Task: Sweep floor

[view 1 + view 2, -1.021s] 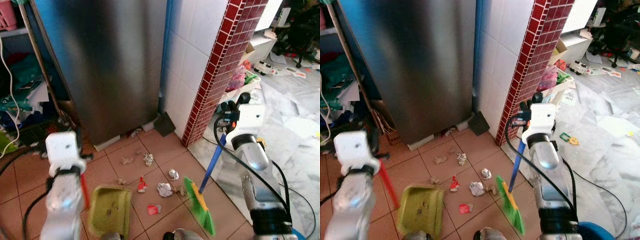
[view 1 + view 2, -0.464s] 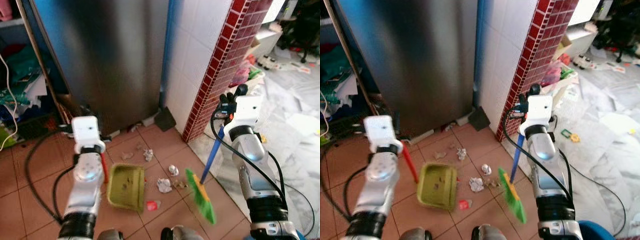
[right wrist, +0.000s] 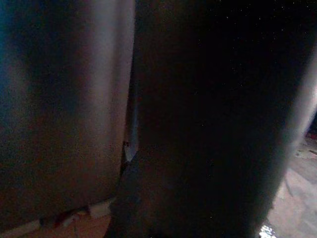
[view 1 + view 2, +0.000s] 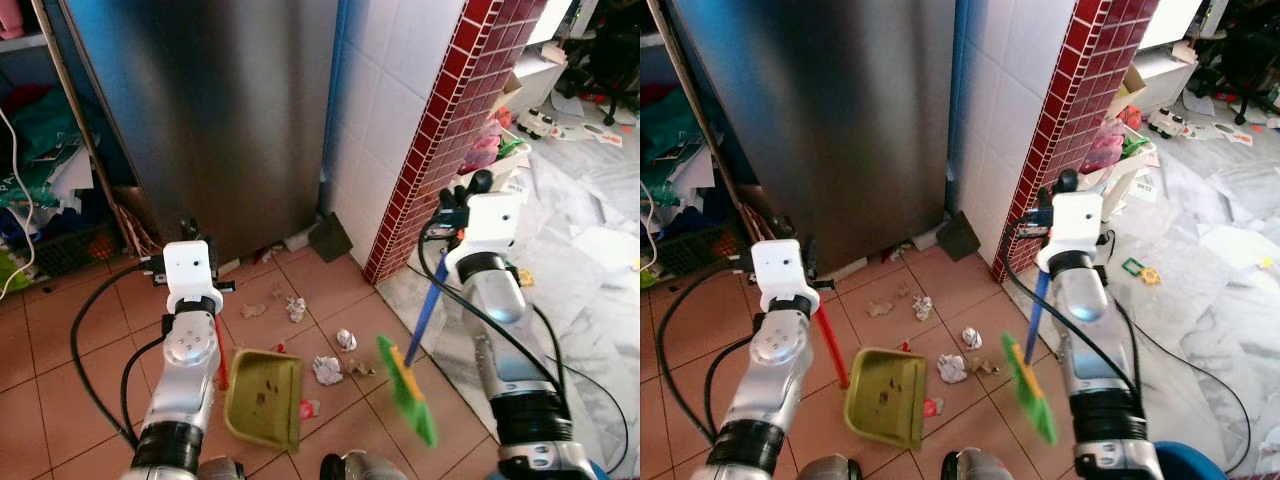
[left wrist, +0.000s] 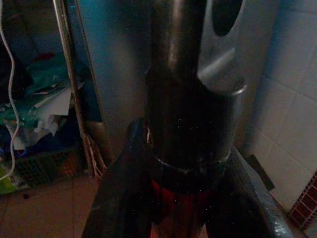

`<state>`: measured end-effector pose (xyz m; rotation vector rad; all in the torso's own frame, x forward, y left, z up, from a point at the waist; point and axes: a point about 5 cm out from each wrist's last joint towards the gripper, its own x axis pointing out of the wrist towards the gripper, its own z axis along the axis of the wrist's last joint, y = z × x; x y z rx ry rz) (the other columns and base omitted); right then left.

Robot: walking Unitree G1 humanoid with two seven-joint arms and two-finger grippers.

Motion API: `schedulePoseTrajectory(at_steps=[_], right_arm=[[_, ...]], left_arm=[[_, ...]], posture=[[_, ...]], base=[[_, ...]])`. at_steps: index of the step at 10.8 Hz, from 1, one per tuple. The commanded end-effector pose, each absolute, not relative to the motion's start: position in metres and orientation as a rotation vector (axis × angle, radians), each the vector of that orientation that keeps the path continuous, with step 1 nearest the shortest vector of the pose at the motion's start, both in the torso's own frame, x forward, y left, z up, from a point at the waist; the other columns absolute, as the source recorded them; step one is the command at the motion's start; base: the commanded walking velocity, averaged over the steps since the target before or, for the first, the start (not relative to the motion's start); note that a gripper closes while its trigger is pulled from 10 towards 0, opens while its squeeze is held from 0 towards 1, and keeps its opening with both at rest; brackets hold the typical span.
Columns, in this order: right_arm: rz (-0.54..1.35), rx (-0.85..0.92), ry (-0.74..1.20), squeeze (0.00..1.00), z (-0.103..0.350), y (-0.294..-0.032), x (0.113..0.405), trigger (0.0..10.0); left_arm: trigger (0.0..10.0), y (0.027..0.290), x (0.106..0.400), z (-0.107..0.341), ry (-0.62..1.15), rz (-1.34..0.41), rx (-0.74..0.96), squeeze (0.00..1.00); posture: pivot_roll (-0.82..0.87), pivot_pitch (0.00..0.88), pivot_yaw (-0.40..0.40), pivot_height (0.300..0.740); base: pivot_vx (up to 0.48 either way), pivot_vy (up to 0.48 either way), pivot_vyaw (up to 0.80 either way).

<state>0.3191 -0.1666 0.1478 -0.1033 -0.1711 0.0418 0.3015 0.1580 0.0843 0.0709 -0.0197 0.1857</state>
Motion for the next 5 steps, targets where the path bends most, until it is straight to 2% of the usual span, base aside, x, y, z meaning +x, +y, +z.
schedulePoseTrajectory(at_steps=[1,5], right_arm=[[0.036,-0.099,-0.204,0.00,0.155,-0.165,0.321,10.0],[0.010,0.106,-0.056,0.00,0.140,-0.144,0.319,10.0]], left_arm=[[10.0,0.156,0.308,0.096,-0.083,0.182,0.077,0.00],[10.0,0.152,0.313,0.092,-0.074,0.194,0.086,0.00]], posture=[[-0.08,0.088,-0.077,0.740],[-0.10,0.086,-0.074,0.740]], base=[[0.000,0.000,0.00],[0.000,0.000,0.00]])
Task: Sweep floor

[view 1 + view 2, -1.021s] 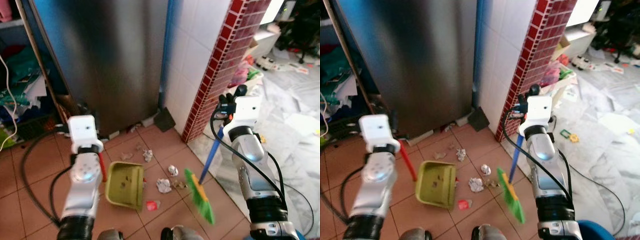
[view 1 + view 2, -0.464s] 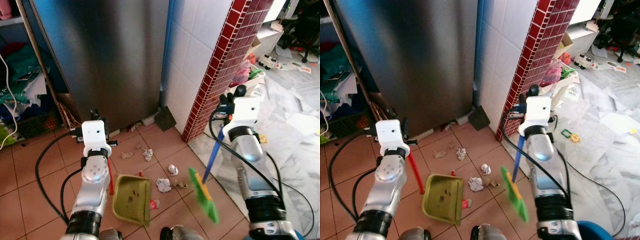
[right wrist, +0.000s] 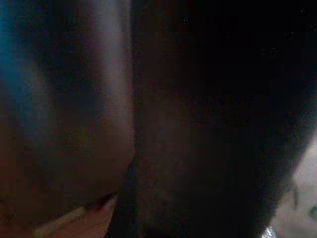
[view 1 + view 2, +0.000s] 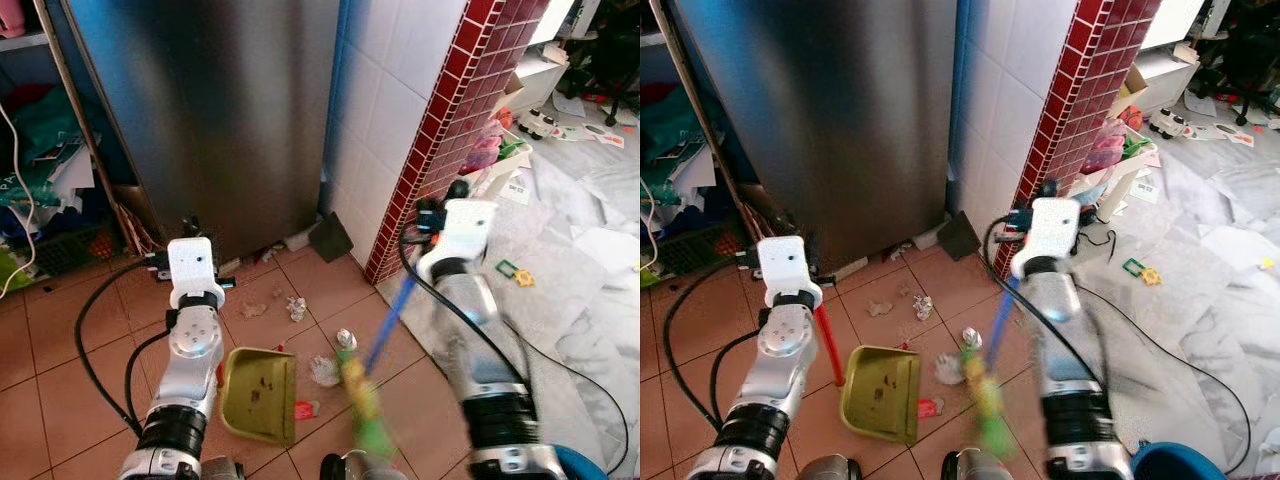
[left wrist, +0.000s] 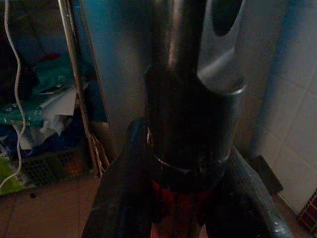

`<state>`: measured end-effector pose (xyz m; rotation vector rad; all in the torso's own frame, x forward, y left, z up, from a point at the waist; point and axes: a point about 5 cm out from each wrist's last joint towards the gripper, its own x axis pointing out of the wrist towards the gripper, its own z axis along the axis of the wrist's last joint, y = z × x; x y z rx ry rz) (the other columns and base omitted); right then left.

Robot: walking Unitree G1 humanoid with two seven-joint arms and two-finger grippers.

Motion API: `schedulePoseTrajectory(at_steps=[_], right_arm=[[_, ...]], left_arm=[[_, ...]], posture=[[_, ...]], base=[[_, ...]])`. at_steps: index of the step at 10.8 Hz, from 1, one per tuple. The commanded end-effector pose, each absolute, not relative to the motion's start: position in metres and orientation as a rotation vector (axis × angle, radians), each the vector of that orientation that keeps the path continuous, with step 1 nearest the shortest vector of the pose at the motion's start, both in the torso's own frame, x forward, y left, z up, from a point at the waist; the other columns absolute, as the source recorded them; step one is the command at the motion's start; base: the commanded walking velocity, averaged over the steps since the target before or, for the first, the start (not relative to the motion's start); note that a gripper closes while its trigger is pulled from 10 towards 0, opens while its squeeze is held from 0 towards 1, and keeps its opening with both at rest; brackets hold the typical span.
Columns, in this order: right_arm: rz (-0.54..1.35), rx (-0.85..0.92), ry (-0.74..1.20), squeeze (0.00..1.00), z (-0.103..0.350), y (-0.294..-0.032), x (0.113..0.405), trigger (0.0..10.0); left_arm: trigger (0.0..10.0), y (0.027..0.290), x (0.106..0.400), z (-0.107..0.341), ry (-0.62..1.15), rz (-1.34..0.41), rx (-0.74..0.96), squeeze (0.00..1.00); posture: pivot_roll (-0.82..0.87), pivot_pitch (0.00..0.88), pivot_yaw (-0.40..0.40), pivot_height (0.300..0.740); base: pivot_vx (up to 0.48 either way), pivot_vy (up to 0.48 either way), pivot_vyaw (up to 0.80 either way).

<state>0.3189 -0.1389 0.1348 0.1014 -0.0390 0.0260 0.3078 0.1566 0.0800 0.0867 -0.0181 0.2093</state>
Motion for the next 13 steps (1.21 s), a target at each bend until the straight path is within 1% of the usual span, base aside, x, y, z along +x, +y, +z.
schedulePoseTrajectory(at_steps=[1,3,5,6,7,8,10,11,12,13], right_arm=[[0.005,0.191,-0.006,0.00,0.140,-0.139,0.321,10.0],[-0.018,0.414,0.100,0.00,0.147,-0.138,0.327,10.0],[-0.046,0.599,0.107,0.00,0.160,-0.141,0.332,10.0],[-0.046,0.630,0.099,0.00,0.165,-0.141,0.333,10.0],[-0.015,0.654,0.053,0.00,0.178,-0.140,0.335,10.0],[0.010,0.614,0.009,0.00,0.187,-0.141,0.337,10.0],[0.116,0.322,-0.199,0.00,0.225,-0.154,0.341,10.0],[0.130,0.259,-0.261,0.00,0.237,-0.158,0.342,10.0],[0.101,0.164,-0.329,0.00,0.247,-0.168,0.343,10.0],[0.098,0.123,-0.341,0.00,0.247,-0.170,0.343,10.0]], left_arm=[[10.0,0.151,0.314,0.091,-0.072,0.195,0.087,0.00],[10.0,0.150,0.316,0.090,-0.073,0.205,0.080,0.00],[10.0,0.149,0.317,0.089,-0.074,0.207,0.076,0.00],[10.0,0.149,0.317,0.089,-0.074,0.206,0.076,0.00],[10.0,0.148,0.318,0.089,-0.077,0.205,0.072,0.00],[10.0,0.148,0.318,0.089,-0.080,0.207,0.066,0.00],[10.0,0.149,0.318,0.091,-0.092,0.210,0.063,0.00],[10.0,0.150,0.318,0.091,-0.090,0.217,0.057,0.00],[10.0,0.150,0.317,0.092,-0.094,0.219,0.058,0.00],[10.0,0.150,0.316,0.093,-0.102,0.217,0.072,0.00]], posture=[[-0.10,0.082,-0.078,0.740],[-0.11,0.076,-0.079,0.740],[-0.12,0.070,-0.077,0.740],[-0.12,0.069,-0.077,0.740],[-0.11,0.064,-0.078,0.740],[-0.11,0.062,-0.078,0.740],[-0.10,0.053,-0.075,0.740],[-0.10,0.052,-0.073,0.740],[-0.10,0.046,-0.068,0.740],[-0.10,0.046,-0.068,0.740]], base=[[0.000,0.000,0.00],[0.000,0.000,0.00],[0.000,0.000,0.00],[0.000,0.000,0.00],[0.000,0.000,0.00],[0.000,0.000,0.00],[0.000,0.000,0.00],[0.000,0.000,0.00],[0.000,0.000,0.00],[0.000,0.000,0.00]])
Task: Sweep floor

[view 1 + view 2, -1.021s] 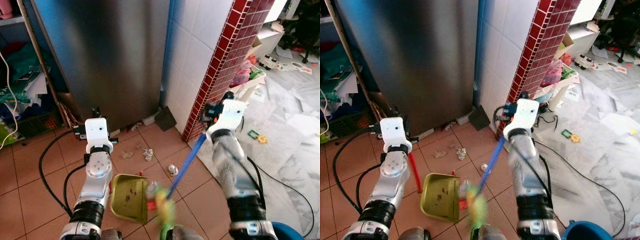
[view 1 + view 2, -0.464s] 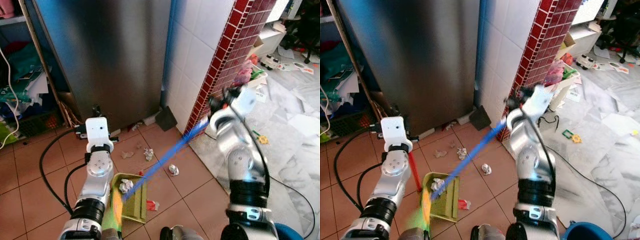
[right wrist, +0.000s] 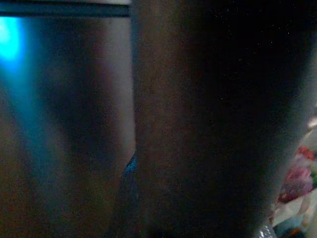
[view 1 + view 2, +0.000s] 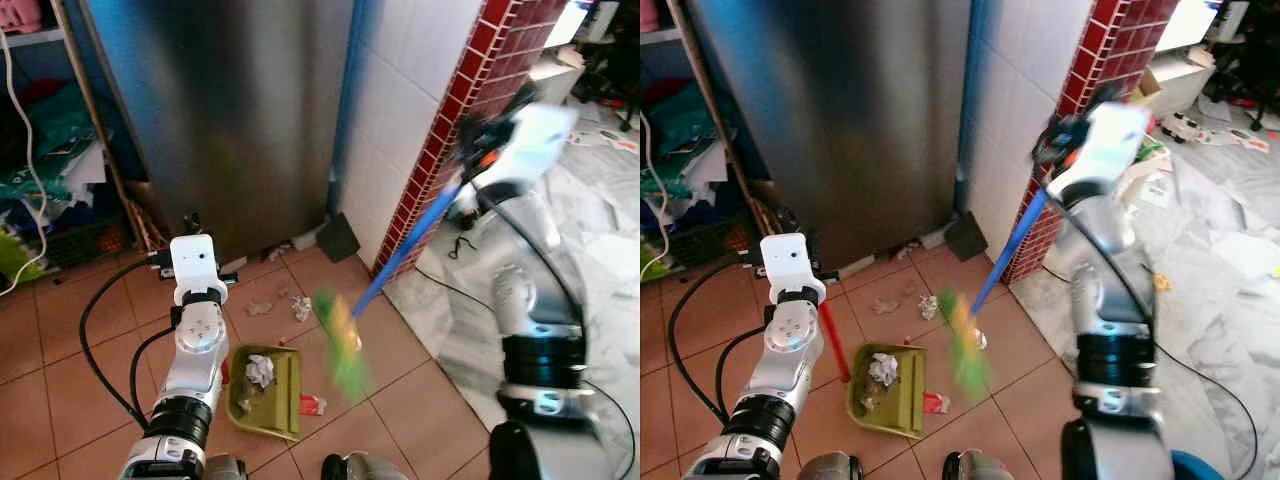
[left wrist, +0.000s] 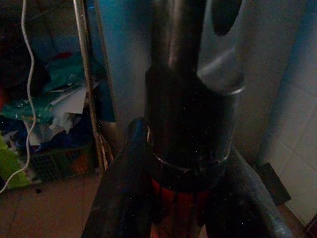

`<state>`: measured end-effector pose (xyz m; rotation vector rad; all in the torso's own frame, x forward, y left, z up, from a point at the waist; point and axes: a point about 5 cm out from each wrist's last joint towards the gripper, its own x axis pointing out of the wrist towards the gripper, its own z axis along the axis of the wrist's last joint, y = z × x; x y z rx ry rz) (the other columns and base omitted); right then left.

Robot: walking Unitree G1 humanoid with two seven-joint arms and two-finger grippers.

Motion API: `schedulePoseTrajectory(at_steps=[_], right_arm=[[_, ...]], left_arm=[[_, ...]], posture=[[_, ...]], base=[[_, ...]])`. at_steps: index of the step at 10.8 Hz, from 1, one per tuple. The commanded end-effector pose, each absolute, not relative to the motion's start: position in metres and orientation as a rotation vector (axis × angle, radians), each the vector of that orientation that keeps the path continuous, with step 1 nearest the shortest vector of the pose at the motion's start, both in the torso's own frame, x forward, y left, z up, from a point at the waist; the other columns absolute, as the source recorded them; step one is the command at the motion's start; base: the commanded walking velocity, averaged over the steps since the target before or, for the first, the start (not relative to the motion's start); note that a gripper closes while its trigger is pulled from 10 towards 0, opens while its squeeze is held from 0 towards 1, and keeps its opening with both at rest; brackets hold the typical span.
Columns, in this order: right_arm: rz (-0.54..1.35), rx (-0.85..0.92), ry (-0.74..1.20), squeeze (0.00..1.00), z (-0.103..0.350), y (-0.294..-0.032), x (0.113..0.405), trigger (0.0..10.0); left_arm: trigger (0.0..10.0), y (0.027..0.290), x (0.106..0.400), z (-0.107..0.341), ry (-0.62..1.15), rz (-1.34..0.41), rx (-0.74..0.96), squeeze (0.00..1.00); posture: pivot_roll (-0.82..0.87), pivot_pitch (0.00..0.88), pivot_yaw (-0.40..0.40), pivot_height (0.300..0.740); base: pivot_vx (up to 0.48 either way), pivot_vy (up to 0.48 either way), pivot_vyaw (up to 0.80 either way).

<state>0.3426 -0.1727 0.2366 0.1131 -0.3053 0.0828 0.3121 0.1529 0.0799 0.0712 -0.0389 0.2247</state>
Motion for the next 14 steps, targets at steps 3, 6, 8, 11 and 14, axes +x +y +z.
schedulePoseTrajectory(at_steps=[3,6,8,11,14], right_arm=[[0.106,-0.093,-0.302,0.00,0.204,-0.174,0.330,10.0],[0.059,-0.172,-0.215,0.00,0.161,-0.175,0.323,10.0],[0.017,-0.151,-0.150,0.00,0.136,-0.179,0.317,10.0],[0.026,-0.080,-0.107,0.00,0.122,-0.164,0.322,10.0],[0.023,-0.078,-0.122,0.00,0.121,-0.161,0.323,10.0]], left_arm=[[10.0,0.155,0.301,0.101,-0.131,0.204,0.100,0.00],[10.0,0.162,0.286,0.112,-0.128,0.179,0.066,0.00],[10.0,0.169,0.267,0.110,-0.079,0.185,0.063,0.00],[10.0,0.166,0.266,0.111,-0.052,0.129,0.026,0.00],[10.0,0.162,0.263,0.116,-0.032,0.097,-0.006,0.00]], posture=[[-0.08,0.035,-0.057,0.740],[-0.06,0.015,-0.042,0.740],[-0.04,0.003,-0.031,0.740],[-0.03,0.000,-0.024,0.740],[-0.03,0.000,-0.025,0.740]], base=[[0.000,0.000,0.00],[0.000,0.000,0.00],[0.000,0.000,-0.31],[0.000,0.000,-0.73],[0.000,0.089,-0.80]])
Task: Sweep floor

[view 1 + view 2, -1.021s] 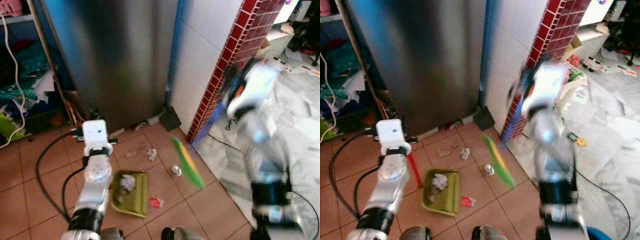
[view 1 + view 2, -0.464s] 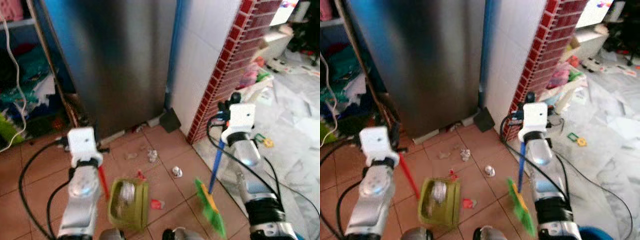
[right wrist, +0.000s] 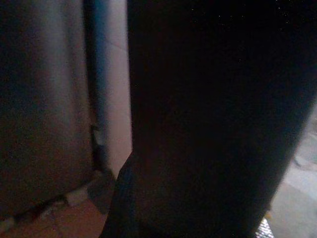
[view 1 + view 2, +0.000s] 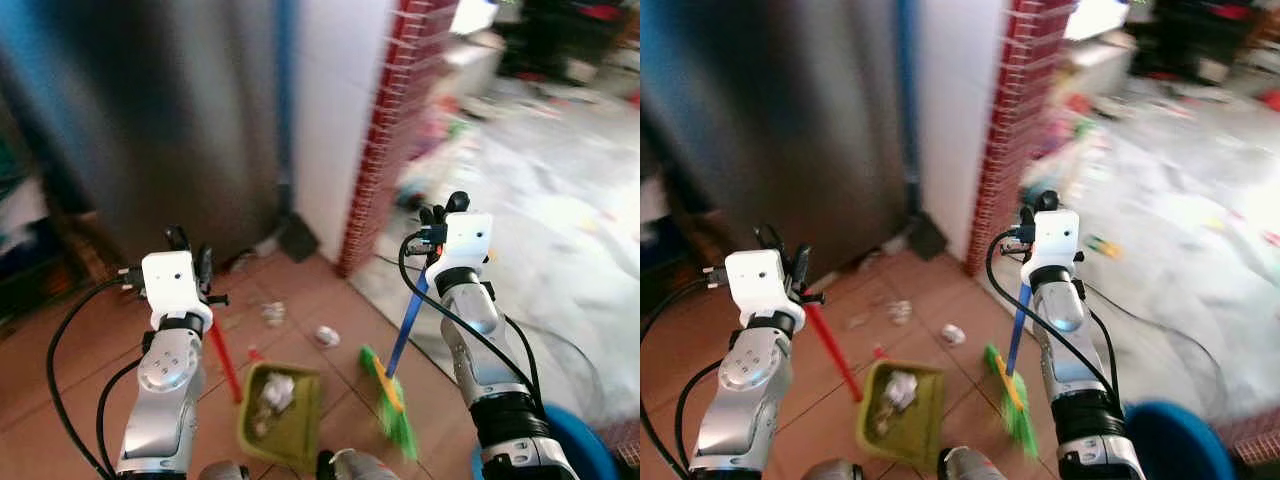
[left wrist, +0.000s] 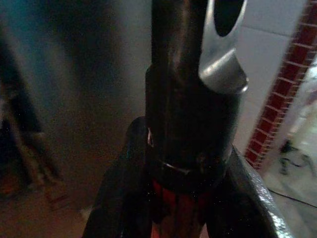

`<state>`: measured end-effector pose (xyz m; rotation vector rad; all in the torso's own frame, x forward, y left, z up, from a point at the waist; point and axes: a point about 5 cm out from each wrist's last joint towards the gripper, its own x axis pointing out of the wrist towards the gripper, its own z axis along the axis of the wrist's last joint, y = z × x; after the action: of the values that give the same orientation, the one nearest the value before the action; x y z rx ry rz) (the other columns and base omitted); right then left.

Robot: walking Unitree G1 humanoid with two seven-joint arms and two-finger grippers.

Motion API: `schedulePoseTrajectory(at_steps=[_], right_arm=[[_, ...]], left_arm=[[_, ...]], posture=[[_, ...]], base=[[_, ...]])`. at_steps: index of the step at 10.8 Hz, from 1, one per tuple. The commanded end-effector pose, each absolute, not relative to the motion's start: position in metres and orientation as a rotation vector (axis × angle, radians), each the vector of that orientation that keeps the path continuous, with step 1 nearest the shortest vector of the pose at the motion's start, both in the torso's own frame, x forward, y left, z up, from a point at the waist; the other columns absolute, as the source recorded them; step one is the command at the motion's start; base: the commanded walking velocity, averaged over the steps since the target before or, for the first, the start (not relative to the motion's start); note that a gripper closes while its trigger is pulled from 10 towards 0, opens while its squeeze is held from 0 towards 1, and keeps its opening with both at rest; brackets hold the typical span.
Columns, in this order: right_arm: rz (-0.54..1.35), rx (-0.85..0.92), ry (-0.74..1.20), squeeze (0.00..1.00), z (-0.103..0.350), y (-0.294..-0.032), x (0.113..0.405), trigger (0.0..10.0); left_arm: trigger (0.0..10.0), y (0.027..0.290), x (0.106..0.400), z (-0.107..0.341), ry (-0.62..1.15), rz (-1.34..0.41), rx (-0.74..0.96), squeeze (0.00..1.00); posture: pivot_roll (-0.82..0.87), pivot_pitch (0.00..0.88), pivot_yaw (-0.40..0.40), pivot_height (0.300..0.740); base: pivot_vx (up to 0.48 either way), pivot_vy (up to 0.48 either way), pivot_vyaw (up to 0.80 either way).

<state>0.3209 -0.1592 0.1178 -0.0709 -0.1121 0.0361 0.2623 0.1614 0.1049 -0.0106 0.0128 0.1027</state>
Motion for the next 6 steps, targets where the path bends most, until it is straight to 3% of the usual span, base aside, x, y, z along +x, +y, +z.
schedulePoseTrajectory(at_steps=[1,4,6], right_arm=[[0.014,-0.077,-0.120,0.00,0.1198,-0.1638,0.3230,10.0],[0.011,-0.075,-0.118,0.00,0.1182,-0.1637,0.3227,10.0],[0.013,-0.074,-0.119,0.00,0.1183,-0.1642,0.3234,10.0]], left_arm=[[10.0,0.1610,0.2641,0.1175,-0.032,0.088,-0.005,0.00],[10.0,0.1601,0.2646,0.1191,-0.020,0.074,-0.010,0.00],[10.0,0.1596,0.2648,0.1201,-0.017,0.073,-0.014,0.00]], posture=[[-0.03,0.000,-0.022,0.740],[-0.04,0.000,-0.021,0.740],[-0.04,0.000,-0.022,0.740]], base=[[0.000,0.266,-0.80],[0.000,0.265,-0.80],[0.000,0.281,-0.28]])
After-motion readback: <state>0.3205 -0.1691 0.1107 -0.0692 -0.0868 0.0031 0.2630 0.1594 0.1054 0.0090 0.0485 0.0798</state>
